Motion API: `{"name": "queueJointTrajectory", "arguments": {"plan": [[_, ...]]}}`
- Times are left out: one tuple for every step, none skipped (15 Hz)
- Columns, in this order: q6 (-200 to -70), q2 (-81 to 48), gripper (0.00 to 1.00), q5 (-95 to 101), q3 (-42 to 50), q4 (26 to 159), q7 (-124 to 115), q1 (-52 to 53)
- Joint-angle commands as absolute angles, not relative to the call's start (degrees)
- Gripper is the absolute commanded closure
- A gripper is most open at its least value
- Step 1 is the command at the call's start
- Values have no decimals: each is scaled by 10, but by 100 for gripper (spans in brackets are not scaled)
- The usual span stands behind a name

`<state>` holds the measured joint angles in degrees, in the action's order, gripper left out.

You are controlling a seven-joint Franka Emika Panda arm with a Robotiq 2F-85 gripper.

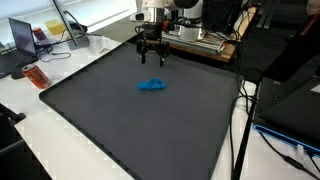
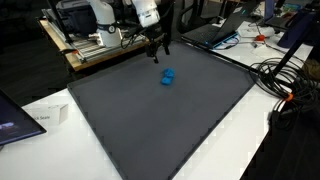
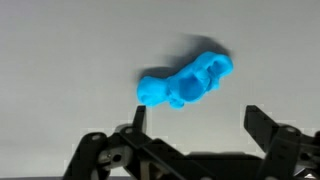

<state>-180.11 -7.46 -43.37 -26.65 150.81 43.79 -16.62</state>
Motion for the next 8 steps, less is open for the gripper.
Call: {"name": "queueJointTrajectory", "arguments": {"plan": [[-1851, -95, 0, -456, -291, 1518, 512, -202], [-1824, -81, 0, -438, -274, 1514, 472, -182], [-1832, -86, 0, -438, -277, 1516, 483, -189], [-1836, -91, 0, -438, -278, 1516, 489, -193], [-1839, -94, 0, -438, -278, 1516, 491, -194], [-1840, -95, 0, -438, -279, 1516, 492, -194], [-1840, -95, 0, -438, -280, 1516, 492, -194], [-1841, -95, 0, -438, -281, 1516, 492, -194]]}}
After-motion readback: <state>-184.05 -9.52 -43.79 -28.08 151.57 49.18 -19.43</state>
